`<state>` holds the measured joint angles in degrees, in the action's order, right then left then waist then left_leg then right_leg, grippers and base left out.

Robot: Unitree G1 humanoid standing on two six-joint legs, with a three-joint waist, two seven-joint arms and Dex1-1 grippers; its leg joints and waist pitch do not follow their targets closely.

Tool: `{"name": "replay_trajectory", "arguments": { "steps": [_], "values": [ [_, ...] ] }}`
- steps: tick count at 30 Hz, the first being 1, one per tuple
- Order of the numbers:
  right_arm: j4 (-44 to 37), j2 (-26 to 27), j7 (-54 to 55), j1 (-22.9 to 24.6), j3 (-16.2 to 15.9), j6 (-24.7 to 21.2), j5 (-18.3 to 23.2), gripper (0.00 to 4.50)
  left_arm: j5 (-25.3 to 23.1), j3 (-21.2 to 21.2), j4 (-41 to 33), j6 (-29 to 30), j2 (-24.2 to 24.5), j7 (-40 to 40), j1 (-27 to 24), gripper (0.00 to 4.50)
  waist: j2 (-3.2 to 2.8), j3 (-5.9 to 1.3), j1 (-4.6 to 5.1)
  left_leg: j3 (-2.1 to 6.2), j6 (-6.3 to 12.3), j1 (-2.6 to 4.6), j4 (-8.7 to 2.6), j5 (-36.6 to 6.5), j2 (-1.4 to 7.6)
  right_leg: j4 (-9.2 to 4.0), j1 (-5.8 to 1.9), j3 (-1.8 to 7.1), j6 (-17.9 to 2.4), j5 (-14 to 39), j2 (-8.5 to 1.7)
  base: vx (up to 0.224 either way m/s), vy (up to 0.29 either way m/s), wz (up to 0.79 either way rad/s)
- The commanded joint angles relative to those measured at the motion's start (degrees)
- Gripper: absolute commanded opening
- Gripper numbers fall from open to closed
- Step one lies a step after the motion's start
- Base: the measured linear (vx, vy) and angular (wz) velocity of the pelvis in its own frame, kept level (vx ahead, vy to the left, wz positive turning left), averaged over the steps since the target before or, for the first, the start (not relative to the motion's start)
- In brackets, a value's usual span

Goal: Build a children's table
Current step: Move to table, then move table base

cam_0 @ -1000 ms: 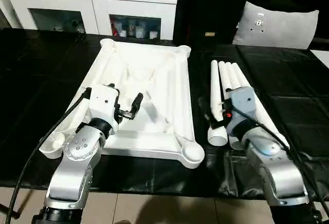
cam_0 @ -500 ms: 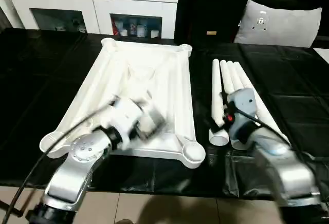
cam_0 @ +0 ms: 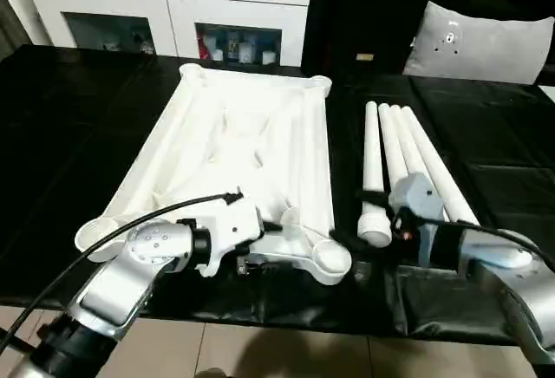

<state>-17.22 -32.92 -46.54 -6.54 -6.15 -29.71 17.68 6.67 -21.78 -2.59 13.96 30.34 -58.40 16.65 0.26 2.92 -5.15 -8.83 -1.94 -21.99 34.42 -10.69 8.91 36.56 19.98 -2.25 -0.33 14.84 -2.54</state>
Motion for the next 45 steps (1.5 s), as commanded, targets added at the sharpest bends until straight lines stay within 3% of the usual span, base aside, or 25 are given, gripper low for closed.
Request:
{"name": "replay_trajectory", "arguments": {
  "steps": [1, 11, 16, 19, 21, 25, 27, 36, 40, 41, 45],
  "values": [
    [-1.25, -0.88, -0.54, 0.01, -0.09, -1.60, 0.77, 4.50, -0.97, -1.23, 1.07, -0.43, 0.15, -0.72, 1.55, 2.72, -0.33, -2.94, -0.14, 1.48, 1.20, 1.43, -4.55, -9.63, 4.67, -4.53, -1.23, 3.05, -11.92, 0.62, -6.22, 0.000, 0.000, 0.00],
    [-1.68, -2.05, 0.04, 0.67, -1.44, -2.43, -0.95, 4.50, -2.28, -2.68, 8.44, -1.87, -1.21, -3.49, 5.65, 1.81, -0.46, -3.16, -0.28, 1.50, 1.52, 1.33, -4.24, -7.80, 4.64, -4.18, -1.50, 2.97, -13.17, -3.15, -6.35, 0.000, 0.000, 0.00],
    [-1.26, -2.22, 0.23, 0.76, -2.10, -2.17, -0.97, 4.50, -2.88, -3.29, 10.48, -3.38, -1.39, -3.96, 6.39, 1.33, -0.51, -3.13, -0.33, 1.51, 1.48, 1.38, -4.28, -8.50, 4.71, -4.24, -1.53, 2.97, -13.53, -2.54, -6.42, 0.000, 0.000, 0.00],
    [-1.11, -2.04, 0.09, 1.14, -2.11, -1.96, -0.98, 4.50, -3.39, -3.59, 11.86, -3.94, -1.99, -4.10, 6.68, 1.28, -0.62, -3.15, -0.33, 1.52, 1.24, 1.40, -4.30, -8.72, 4.80, -4.20, -1.55, 2.97, -13.64, -2.12, -6.47, 0.000, 0.000, 0.00],
    [-1.31, -1.82, -0.10, 1.53, -2.06, -2.00, -0.65, 4.50, -3.68, -3.68, 12.97, -4.18, -2.59, -4.13, 6.93, 0.91, -0.56, -3.19, -0.39, 1.50, 1.32, 1.44, -4.27, -8.78, 4.82, -4.22, -1.53, 2.99, -13.65, -2.50, -6.48, 0.000, 0.000, 0.00],
    [-1.29, -1.55, 0.12, 1.64, -2.12, -1.83, -0.53, 4.50, -4.28, -4.15, 14.64, -4.67, -2.91, -4.03, 7.49, 0.87, -0.46, -3.19, -0.45, 1.53, 1.52, 1.42, -4.29, -8.62, 4.79, -4.16, -1.58, 2.94, -13.86, -2.76, -6.50, 0.000, 0.000, 0.00],
    [-1.52, -1.48, 0.16, 1.76, -2.24, -1.85, -0.29, 4.50, -5.17, -4.25, 15.80, -5.37, -3.15, -3.63, 7.79, 0.43, -0.42, -3.15, -0.43, 1.50, 1.67, 1.37, -4.26, -8.45, 4.82, -4.23, -1.59, 2.99, -13.82, -2.70, -6.54, 0.000, 0.000, 0.00],
    [-2.55, -0.74, 0.65, 1.80, -2.79, -2.47, -0.11, 4.50, -5.77, -2.44, 18.07, -6.33, -1.88, -2.84, 7.62, 0.05, -0.19, -3.16, -0.11, 1.48, 1.91, 1.21, -4.24, -8.28, 4.71, -4.18, -1.69, 2.95, -13.74, -2.37, -6.65, 0.000, 0.000, 0.00],
    [-2.81, -0.21, 1.12, 1.46, -2.98, -2.66, 0.00, 4.50, -5.79, -0.82, 19.14, -6.79, -0.97, -2.21, 7.76, 0.05, -0.27, -3.00, -0.12, 1.37, 1.69, 1.40, -4.23, -9.14, 4.74, -4.45, -1.43, 3.02, -13.71, 0.29, -6.57, 0.000, 0.000, 0.00],
    [-2.80, -0.04, 1.31, 1.20, -3.19, -2.67, -0.18, 4.50, -5.74, -0.25, 19.16, -7.04, -0.36, -2.15, 7.68, 0.05, 0.07, -2.92, -0.03, 1.34, 1.27, 1.41, -4.39, -10.04, 4.79, -4.58, -1.39, 3.03, -13.43, 1.99, -6.51, 0.000, 0.000, 0.00],
    [-2.64, 0.33, 1.67, 0.55, -3.58, -2.60, -0.65, 4.50, -5.62, 0.61, 19.30, -8.31, -0.23, -1.49, 7.52, 0.05, -0.25, -2.98, -0.04, 1.40, 0.62, 1.56, -4.50, -10.41, 4.85, -4.46, -1.22, 3.02, -13.03, 2.77, -6.43, 0.000, 0.000, 0.00]
  ]
}}
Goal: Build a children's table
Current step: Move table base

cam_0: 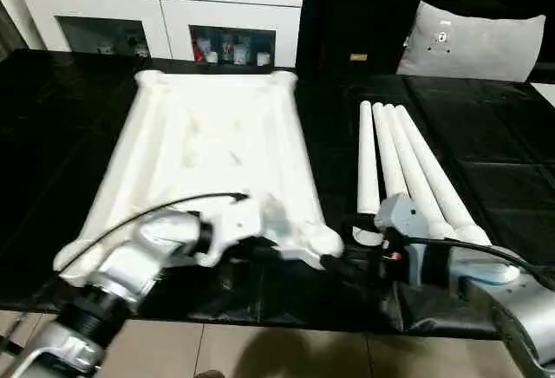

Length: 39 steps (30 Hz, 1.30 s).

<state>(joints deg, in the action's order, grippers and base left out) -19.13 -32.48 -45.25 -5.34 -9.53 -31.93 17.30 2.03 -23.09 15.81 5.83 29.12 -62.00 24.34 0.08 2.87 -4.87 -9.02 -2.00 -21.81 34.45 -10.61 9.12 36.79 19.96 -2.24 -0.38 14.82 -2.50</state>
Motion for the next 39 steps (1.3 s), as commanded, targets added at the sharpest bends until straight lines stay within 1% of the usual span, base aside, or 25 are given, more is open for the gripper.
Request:
{"name": "replay_trajectory", "arguments": {
  "steps": [1, 3, 4, 6, 9, 10, 11, 15, 16, 18, 19, 20, 21, 22, 23, 24, 25, 26, 28, 30, 31, 33, 35, 37, 39],
  "values": [
    [-0.61, 0.08, 0.61, -0.92, -0.24, -0.35, -0.41, 4.50, -1.18, 2.10, 1.36, -1.01, 0.86, 2.59, -0.04, 0.05, 0.25, -2.94, -0.28, 1.49, 0.86, 1.33, -4.47, -9.86, 4.62, -4.66, -1.21, 3.08, -13.07, 1.68, -6.47, 0.000, 0.000, 0.00],
    [-0.15, 0.52, 1.62, -1.55, -0.47, 0.01, -1.32, 4.50, -2.39, 2.14, 2.84, -2.72, 0.86, 3.93, 0.36, 0.05, 0.08, -3.04, -0.45, 1.50, 1.19, 1.24, -4.35, -8.55, 4.59, -4.47, -1.29, 3.05, -13.09, -0.20, -6.56, 0.000, 0.000, 0.00],
    [0.24, 0.80, 2.33, -1.90, -0.57, 0.32, -1.96, 4.50, -3.05, 2.00, 3.52, -3.43, 0.94, 4.55, 0.53, 0.05, 0.25, -3.04, -0.32, 1.47, 1.36, 1.18, -4.36, -8.12, 4.52, -4.43, -1.33, 3.02, -12.91, -0.77, -6.43, 0.000, 0.000, 0.00],
    [0.92, 1.60, 3.61, -2.41, -0.40, 0.54, -2.56, 4.50, -3.63, 1.92, 4.24, -4.10, 1.00, 5.13, 0.67, 0.05, 0.11, -3.03, -0.38, 1.42, 1.04, 1.30, -4.34, -8.52, 4.52, -4.51, -1.21, 3.05, -12.74, 0.28, -6.59, 0.000, 0.000, 0.00],
    [2.91, 4.17, 6.45, -3.94, 1.38, 0.46, -2.02, 4.50, -3.95, 2.71, 4.31, -4.87, 0.47, 7.04, 0.67, 0.05, 0.21, -3.06, -0.29, 1.42, 0.81, 1.30, -4.39, -8.57, 4.53, -4.44, -1.17, 3.02, -12.92, 0.67, -6.61, 0.000, 0.000, 0.00],
    [3.94, 6.02, 8.25, -4.94, 2.97, 0.04, -1.02, 4.50, -4.00, 3.28, 4.39, -5.71, 0.11, 8.11, 0.72, 0.05, 0.21, -3.08, -0.31, 1.39, 0.65, 1.34, -4.37, -8.42, 4.53, -4.45, -1.11, 3.00, -12.99, 0.74, -6.59, 0.000, 0.000, 0.00],
    [4.33, 7.52, 8.74, -5.71, 4.26, 0.24, 0.55, 4.50, -3.31, 3.87, 4.37, -5.42, -0.29, 8.26, 0.79, 0.57, 0.22, -3.08, -0.25, 1.36, 0.61, 1.34, -4.39, -8.37, 4.52, -4.39, -1.06, 3.02, -13.02, 0.54, -6.53, 0.000, 0.000, 0.00],
    [5.20, 10.63, 12.27, -8.25, 5.97, 1.03, 0.82, 4.50, -1.08, 4.92, 2.02, -4.33, -0.22, 6.87, -0.08, 0.63, 0.19, -3.25, -0.33, 1.26, 0.75, 1.35, -4.29, -6.66, 4.53, -4.02, -1.01, 3.01, -12.91, -2.13, -6.44, 0.000, 0.000, 0.00],
    [5.72, 12.26, 14.74, -9.37, 6.58, 0.91, 0.02, 4.50, -0.44, 5.26, -0.27, -3.88, 0.04, 6.76, -0.98, 0.93, 0.33, -3.27, -0.32, 1.19, 0.66, 1.35, -4.32, -6.27, 4.51, -3.97, -0.97, 2.95, -12.92, -2.68, -6.35, 0.000, 0.000, 0.00],
    [5.83, 12.65, 15.31, -9.62, 6.71, 0.66, -0.15, 4.50, -0.34, 5.33, -0.89, -3.77, 0.12, 6.80, -1.22, 0.99, 0.15, -3.22, -0.45, 1.14, 0.55, 1.31, -4.33, -6.36, 4.47, -3.95, -0.94, 2.94, -12.78, -2.45, -6.41, 0.000, 0.000, 0.00],
    [6.22, 13.11, 17.38, -10.00, 6.28, 1.00, -2.12, 4.50, -0.48, 5.27, -2.57, -3.17, 0.58, 6.81, -1.90, 1.00, 0.14, -3.18, -0.48, 1.09, 0.42, 1.37, -4.32, -6.67, 4.50, -4.01, -0.91, 3.00, -12.72, -2.18, -6.46, 0.000, 0.000, 0.00],
    [7.78, 13.74, 22.55, -10.99, 5.05, 1.45, -7.23, 4.50, -0.75, 5.24, -7.05, -1.43, 1.38, 7.29, -3.58, 1.25, 0.16, -3.13, -0.31, 1.18, -0.41, 1.35, -4.54, -6.45, 4.50, -3.82, -0.79, 2.86, -12.42, -1.72, -6.16, 0.000, 0.000, 0.00],
    [8.38, 14.11, 25.09, -11.41, 4.77, 1.53, -9.38, 4.50, -0.40, 5.47, -9.03, -0.40, 1.51, 7.51, -4.28, 1.25, 0.10, -3.00, -0.26, 1.03, -1.23, 1.50, -4.64, -6.93, 4.42, -3.97, -0.62, 2.84, -12.16, -0.57, -6.05, 0.000, 0.000, 0.00],
    [8.38, 14.11, 25.09, -11.41, 4.77, 1.53, -9.38, 4.50, -0.40, 5.47, -9.03, -0.40, 1.51, 7.51, -4.28, 1.38, 0.11, -2.94, -0.22, 1.01, -1.45, 1.43, -4.65, -7.45, 4.36, -4.05, -0.68, 2.91, -11.98, 0.20, -6.05, 0.000, 0.000, 0.00],
    [9.17, 15.44, 28.25, -12.94, 6.22, -4.63, -8.85, 4.50, 1.06, 6.76, -13.36, 2.63, 0.96, 8.85, -5.61, 1.42, 0.26, -2.94, -0.28, 0.90, -1.75, 1.59, -4.65, -8.46, 4.33, -4.20, -0.67, 2.99, -11.69, 1.75, -6.14, 0.000, 0.000, 0.00],
    [9.17, 15.44, 28.25, -12.94, 6.22, -4.63, -8.85, 4.50, 1.06, 6.76, -13.36, 2.63, 0.96, 8.85, -5.61, 1.41, 0.23, -2.90, -0.22, 0.90, -1.78, 1.53, -4.70, -8.27, 4.26, -4.12, -0.76, 3.01, -11.73, 1.95, -6.04, 0.000, 0.000, 0.00],
    [9.62, 16.47, 29.86, -13.87, 7.58, -7.80, -7.78, 4.50, 2.15, 7.68, -15.95, 4.97, 0.46, 9.65, -6.37, 1.43, 0.21, -2.95, -0.10, 0.95, -1.82, 1.46, -4.71, -8.23, 4.35, -4.05, -0.83, 3.04, -11.84, 2.15, -6.17, 0.000, 0.000, 0.00],
    [10.08, 17.47, 31.29, -14.72, 9.04, -10.47, -6.51, 4.50, 3.12, 8.57, -18.51, 7.44, -0.13, 10.44, -7.12, 1.72, 0.36, -2.88, -0.28, 0.83, -1.94, 1.62, -4.68, -8.69, 4.37, -4.26, -0.58, 3.05, -11.43, 3.25, -6.09, 0.000, 0.000, 0.00],
    [10.08, 17.47, 31.29, -14.72, 9.04, -10.47, -6.51, 4.50, 3.12, 8.57, -18.51, 7.44, -0.13, 10.44, -7.12, 1.81, 0.29, -2.88, -0.32, 0.76, -2.05, 1.54, -4.61, -8.37, 4.24, -4.32, -0.58, 3.09, -11.11, 3.12, -6.02, 0.000, 0.000, 0.00],
    [11.59, 18.69, 34.17, -16.95, 11.21, -17.59, -6.37, 4.50, 3.50, 9.51, -22.88, 11.42, -0.63, 12.73, -8.66, 1.88, 0.39, -2.91, -0.23, 0.73, -2.08, 1.40, -4.63, -7.16, 4.18, -4.15, -0.74, 3.11, -10.58, 1.86, -5.89, 0.000, 0.000, 0.00],
    [13.33, 19.43, 36.15, -18.77, 12.51, -21.84, -6.98, 4.50, 3.02, 10.24, -25.27, 13.41, -1.21, 15.18, -9.85, 2.15, 0.60, -3.01, 0.01, 0.79, -2.01, 1.36, -4.57, -6.04, 4.12, -3.84, -0.84, 3.02, -10.85, 0.60, -5.76, 0.000, 0.000, 0.00],
    [13.66, 19.55, 36.42, -19.04, 12.64, -22.22, -7.25, 4.50, 2.85, 10.35, -25.54, 13.60, -1.31, 15.63, -10.04, 2.29, 0.48, -3.06, -0.16, 0.63, -2.08, 1.29, -4.40, -5.09, 4.02, -3.97, -0.74, 3.08, -10.40, -0.06, -5.76, 0.000, 0.000, 0.00],
    [15.18, 20.02, 36.73, -20.03, 12.92, -23.24, -7.50, 4.50, 2.47, 9.81, -26.86, 15.41, -0.82, 15.45, -10.87, 2.29, 0.93, -3.10, -0.28, 0.49, -1.81, 1.18, -4.38, -4.05, 3.91, -3.97, -0.85, 3.12, -9.37, -1.35, -5.66, 0.000, 0.000, 0.00],
    [15.74, 20.13, 36.88, -20.37, 12.96, -23.70, -7.69, 4.50, 2.46, 9.64, -27.32, 15.82, -0.73, 15.37, -11.15, 2.29, 0.77, -3.10, -0.30, 0.50, -1.91, 1.15, -4.37, -3.61, 3.91, -3.91, -0.79, 3.09, -9.27, -1.77, -5.63, 0.000, 0.000, 0.00],
    [20.25, 20.86, 39.12, -22.80, 13.39, -25.02, -8.53, 4.50, 3.39, 9.38, -30.71, 19.80, -1.56, 16.48, -12.23, 2.29, 0.91, -3.19, -0.20, 0.52, -2.15, 1.23, -4.34, -3.05, 3.97, -3.64, -0.82, 3.03, -9.66, -2.71, -5.61, 0.000, 0.000, 0.00]
  ]
}}
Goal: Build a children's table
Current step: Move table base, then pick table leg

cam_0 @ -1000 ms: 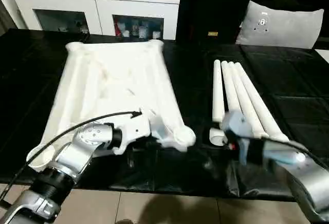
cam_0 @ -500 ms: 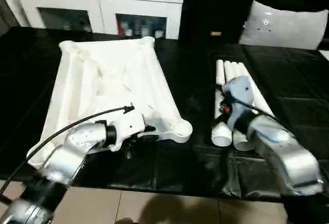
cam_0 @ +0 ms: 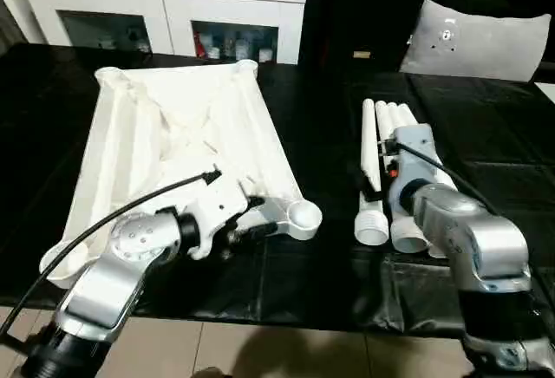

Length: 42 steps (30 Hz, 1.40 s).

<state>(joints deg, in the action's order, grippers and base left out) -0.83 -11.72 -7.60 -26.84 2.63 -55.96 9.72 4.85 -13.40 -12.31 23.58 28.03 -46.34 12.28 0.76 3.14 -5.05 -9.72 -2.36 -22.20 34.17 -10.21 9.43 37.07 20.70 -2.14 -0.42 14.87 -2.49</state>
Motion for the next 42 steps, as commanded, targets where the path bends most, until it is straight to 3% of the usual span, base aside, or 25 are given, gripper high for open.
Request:
{"name": "replay_trajectory", "arguments": {
  "steps": [1, 2, 11, 27, 32, 36, 42],
  "values": [
    [2.86, 0.34, 1.91, -1.75, 1.48, -0.99, -0.84, 4.50, 0.51, -0.47, -3.00, 2.50, -0.51, 0.98, -0.16, 2.29, 0.23, -3.36, 0.01, 1.16, -1.93, 1.53, -4.05, -3.35, 3.62, -4.02, -1.50, 2.89, -9.82, -2.47, -5.59, 0.000, 0.000, 0.00],
    [3.50, 0.54, 2.17, -2.07, 1.70, -0.97, -0.68, 4.50, 0.35, -0.66, -3.22, 2.73, -0.47, 1.04, -0.11, 2.29, 0.54, -3.35, -0.13, 1.06, -1.93, 1.54, -4.02, -3.51, 3.64, -4.03, -1.52, 2.97, -9.63, -2.12, -5.71, 0.000, 0.000, 0.00],
    [8.70, 1.84, 3.97, -5.06, 2.90, -0.46, -0.96, 4.50, -0.61, -1.30, -4.99, 5.73, 0.07, 2.13, 0.19, 2.29, 0.50, -3.41, -0.17, 1.00, -2.66, 1.53, -3.93, -2.81, 3.48, -3.80, -1.62, 2.93, -8.46, -4.84, -5.43, 0.000, 0.000, 0.00],
    [17.36, 3.82, 5.81, -8.20, 4.18, 0.18, -0.80, 4.50, -0.53, -1.60, -5.78, 8.25, 0.99, 2.01, 0.83, 2.29, 0.38, -3.61, -0.19, 1.00, -2.95, 1.57, -3.80, -1.96, 3.44, -3.50, -1.69, 2.79, -8.95, -6.99, -5.38, 0.000, 0.000, 0.00],
    [19.41, 4.72, 5.30, -8.78, 4.89, -0.10, 0.44, 3.95, -0.55, -1.78, -5.60, 8.52, 1.14, 2.03, 1.21, 2.30, 0.46, -3.63, -0.19, 0.95, -2.96, 1.62, -3.82, -2.67, 3.47, -3.59, -1.72, 2.78, -9.27, -5.98, -5.56, 0.000, 0.000, 0.00],
    [21.07, 5.37, 4.43, -9.18, 5.86, -1.31, 1.33, 3.88, -0.61, -1.82, -5.31, 8.66, 1.37, 2.07, 1.71, 2.30, 0.54, -3.59, -0.18, 0.96, -3.00, 1.59, -3.86, -2.79, 3.51, -3.60, -1.68, 2.79, -9.06, -5.20, -5.50, 0.000, 0.000, 0.00],
    [22.12, 6.44, 5.68, -9.30, 8.40, -1.23, 2.82, 3.31, -0.52, -1.66, -4.94, 8.71, 1.55, 1.92, 2.24, 2.30, 0.39, -3.67, -0.19, 0.96, -3.47, 1.68, -3.94, -3.30, 3.51, -3.58, -1.58, 2.73, -9.11, -6.10, -5.47, 0.000, 0.000, 0.00]
  ]
}}
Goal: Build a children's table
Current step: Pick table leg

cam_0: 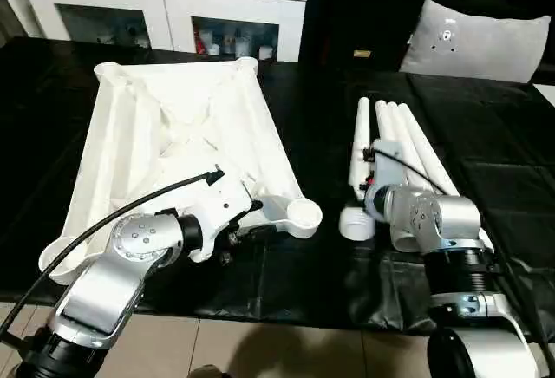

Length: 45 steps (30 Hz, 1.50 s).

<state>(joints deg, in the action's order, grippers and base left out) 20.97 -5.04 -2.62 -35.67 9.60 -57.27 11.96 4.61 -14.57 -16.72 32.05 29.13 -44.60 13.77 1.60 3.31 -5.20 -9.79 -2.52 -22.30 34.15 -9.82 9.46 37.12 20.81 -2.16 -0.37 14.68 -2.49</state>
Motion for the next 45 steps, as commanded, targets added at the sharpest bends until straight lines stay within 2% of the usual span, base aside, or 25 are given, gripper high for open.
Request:
{"name": "replay_trajectory", "arguments": {
  "steps": [1, 4, 5, 12, 21, 25, 27, 30, 31, 32, 33, 34, 35, 36, 37, 39, 41, 42, 43, 44, 45],
  "values": [
    [0.44, -0.16, 1.08, -0.56, 1.86, 0.38, 0.55, 3.05, -0.30, -0.49, -0.46, 0.22, 0.48, 0.20, 0.83, 2.30, -0.47, -3.83, -0.13, 1.06, -3.57, 1.82, -3.97, -4.07, 3.51, -3.66, -1.69, 2.74, -9.12, -5.38, -5.50, 0.000, 0.000, 0.00],
    [0.88, -0.03, 1.55, -0.88, 3.05, 0.55, 0.82, 2.95, -0.53, -0.57, -0.17, 0.00, 0.64, 0.25, 1.11, 2.30, -0.62, -3.81, -0.14, 1.09, -4.04, 1.82, -4.05, -4.87, 3.50, -3.71, -1.63, 2.72, -8.92, -4.48, -5.47, 0.000, 0.000, 0.00],
    [0.91, -0.03, 1.55, -0.92, 3.13, 0.54, 0.84, 2.70, -0.53, -0.57, -0.14, 0.00, 0.63, 0.25, 1.14, 2.30, -0.49, -3.77, -0.08, 1.08, -4.22, 1.81, -4.10, -5.55, 3.46, -3.79, -1.64, 2.74, -8.84, -3.70, -5.46, 0.000, 0.000, 0.00],
    [1.56, 0.16, 2.12, -1.56, 4.31, 0.42, 1.42, 2.08, -0.51, -0.62, 0.41, -0.19, 0.44, 0.39, 1.76, 2.30, -0.50, -3.78, -0.05, 1.07, -4.31, 1.78, -4.08, -5.70, 3.46, -3.85, -1.58, 2.76, -8.83, -3.07, -5.46, 0.000, 0.000, 0.00],
    [0.68, 0.46, 2.95, -2.09, 5.23, 0.26, 1.64, 1.84, -0.99, -0.55, 0.94, -0.93, 0.55, 0.68, 2.03, 2.30, -0.62, -3.83, -0.14, 1.11, -4.46, 1.77, -4.09, -5.85, 3.44, -3.84, -1.61, 2.73, -8.79, -3.47, -5.50, 0.000, 0.000, 0.00],
    [-2.69, 0.59, 3.35, -2.15, 5.60, -0.09, 2.19, 1.84, -1.91, 0.02, 1.54, -2.52, -0.09, 2.33, 2.10, 2.30, -0.78, -3.89, -0.14, 1.20, -4.56, 1.74, -4.10, -5.48, 3.44, -3.67, -1.64, 2.70, -8.50, -4.48, -5.38, 0.000, 0.000, 0.00],
    [-4.38, 0.78, 2.86, -2.07, 6.02, 1.29, 2.98, 1.84, -1.94, 0.79, 2.12, -2.98, -0.97, 3.55, 2.56, 2.30, -0.68, -3.90, -0.12, 1.14, -4.50, 1.77, -4.06, -5.47, 3.47, -3.71, -1.64, 2.75, -8.41, -4.97, -5.38, 0.000, 0.000, 0.00],
    [-8.60, 1.90, -0.97, -1.53, 7.67, 11.14, 6.01, 1.84, -1.84, 3.52, 4.35, -4.00, -3.90, 7.68, 4.61, 2.30, -0.77, -4.01, -0.26, 1.16, -4.39, 1.76, -3.96, -6.48, 3.61, -3.74, -1.66, 2.79, -8.49, -5.37, -5.65, 0.000, 0.000, 0.00],
    [-9.37, 1.62, -2.04, -1.32, 7.03, 12.81, 5.86, 1.84, -1.68, 4.21, 4.94, -3.40, -4.61, 8.67, 5.19, 2.30, -0.93, -4.05, -0.33, 1.23, -4.08, 1.70, -3.97, -5.90, 3.60, -3.70, -1.73, 2.74, -8.60, -6.12, -5.64, 0.000, 0.000, 0.00],
    [-10.82, 0.92, -4.16, -0.90, 5.47, 15.85, 5.28, 1.84, -1.32, 5.57, 6.11, -1.97, -5.99, 10.63, 6.35, 2.30, -0.82, -4.01, -0.18, 1.15, -4.12, 1.77, -3.93, -6.14, 3.65, -3.66, -1.65, 2.68, -8.75, -6.53, -5.46, 0.000, 0.000, 0.00],
    [-11.56, 0.91, -4.83, -1.01, 5.75, 15.15, 6.08, 1.84, -1.27, 6.65, 7.12, -1.77, -6.99, 12.36, 7.32, 2.30, -0.83, -3.99, -0.32, 1.22, -4.03, 1.87, -3.93, -6.11, 3.67, -3.74, -1.65, 2.66, -8.81, -6.52, -5.53, 0.000, 0.000, 0.00],
    [-11.92, 0.99, -5.42, -1.07, 6.07, 14.79, 6.79, 1.84, -1.03, 7.32, 7.58, -1.72, -7.61, 13.22, 7.86, 2.63, -0.85, -4.03, -0.26, 1.19, -3.65, 1.75, -3.91, -5.67, 3.53, -3.68, -1.85, 2.72, -8.98, -7.15, -5.41, 0.000, 0.000, 0.00],
    [-13.38, 1.92, -9.23, -1.39, 8.67, 13.01, 11.64, 1.84, 1.18, 10.83, 9.12, -1.95, -10.83, 16.76, 10.44, 2.63, -0.75, -4.02, -0.15, 1.18, -3.04, 1.62, -3.82, -5.77, 3.39, -3.65, -2.01, 2.74, -9.28, -7.79, -5.33, 0.000, 0.000, 0.00],
    [-13.72, 2.05, -10.19, -1.35, 9.12, 12.80, 12.63, 1.84, 2.28, 11.86, 9.32, -1.79, -11.74, 17.29, 11.13, 2.63, -0.78, -4.11, -0.33, 1.16, -2.64, 1.82, -3.75, -6.10, 3.47, -3.74, -1.94, 2.77, -9.47, -7.88, -5.46, 0.000, 0.000, 0.00],
    [-14.59, 2.28, -12.72, -0.94, 9.64, 13.07, 14.65, 1.84, 4.85, 14.01, 9.53, -1.55, -13.68, 18.20, 12.55, 2.63, -0.55, -4.11, -0.37, 1.31, -1.97, 1.45, -3.76, -5.44, 3.51, -3.72, -2.24, 2.68, -10.28, -8.32, -5.74, 0.000, 0.000, 0.00],
    [-16.11, 2.72, -17.04, 0.06, 10.35, 13.40, 18.23, 1.84, 9.08, 17.32, 9.64, -0.92, -16.72, 19.56, 14.94, 2.98, -0.46, -4.25, -0.67, 1.25, -1.10, 1.46, -3.51, -4.42, 3.63, -3.59, -2.16, 2.63, -11.32, -9.77, -5.82, 0.000, 0.000, 0.00],
    [-18.05, 3.08, -22.27, 1.40, 10.79, 13.68, 22.59, 1.84, 13.39, 20.58, 9.75, 0.13, -20.08, 21.56, 17.31, 3.06, -0.30, -4.20, -0.98, 1.15, 0.09, 1.29, -3.37, -4.03, 3.65, -3.54, -2.24, 2.51, -12.79, -10.05, -5.91, 0.000, 0.000, 0.00],
    [-19.33, 3.28, -25.35, 2.28, 10.98, 13.79, 25.56, 1.84, 16.34, 22.39, 9.95, 0.62, -22.20, 22.65, 18.69, 3.06, -0.11, -4.20, -1.13, 1.12, 0.59, 1.29, -3.30, -4.11, 3.70, -3.64, -2.29, 2.53, -12.96, -10.03, -6.00, 0.000, 0.000, 0.00],
    [-19.54, 3.31, -25.88, 2.42, 11.02, 13.80, 26.05, 1.84, 16.89, 22.72, 9.99, 0.74, -22.58, 22.83, 18.93, 3.05, -0.03, -4.18, -1.41, 1.16, 1.40, 1.23, -3.22, -3.75, 3.77, -3.64, -2.36, 2.50, -13.17, -9.69, -6.15, 0.000, 0.000, 0.00],
    [-20.81, 3.49, -28.68, 3.32, 11.26, 13.51, 29.08, 1.84, 20.23, 24.62, 10.19, 1.63, -24.99, 24.04, 20.55, 3.21, 0.13, -4.09, -1.49, 1.09, 1.82, 1.17, -3.25, -3.86, 3.73, -3.80, -2.26, 2.51, -13.14, -8.48, -6.09, 0.000, 0.000, 0.00],
    [-21.31, 3.56, -29.64, 3.69, 11.36, 13.24, 30.32, 1.84, 21.48, 25.35, 10.25, 2.07, -25.98, 24.58, 21.25, 3.31, 0.08, -4.12, -1.69, 1.09, 1.90, 1.26, -3.19, -3.91, 3.75, -3.91, -2.27, 2.51, -13.20, -7.80, -6.24, 0.000, 0.000, 0.00]
  ]
}}
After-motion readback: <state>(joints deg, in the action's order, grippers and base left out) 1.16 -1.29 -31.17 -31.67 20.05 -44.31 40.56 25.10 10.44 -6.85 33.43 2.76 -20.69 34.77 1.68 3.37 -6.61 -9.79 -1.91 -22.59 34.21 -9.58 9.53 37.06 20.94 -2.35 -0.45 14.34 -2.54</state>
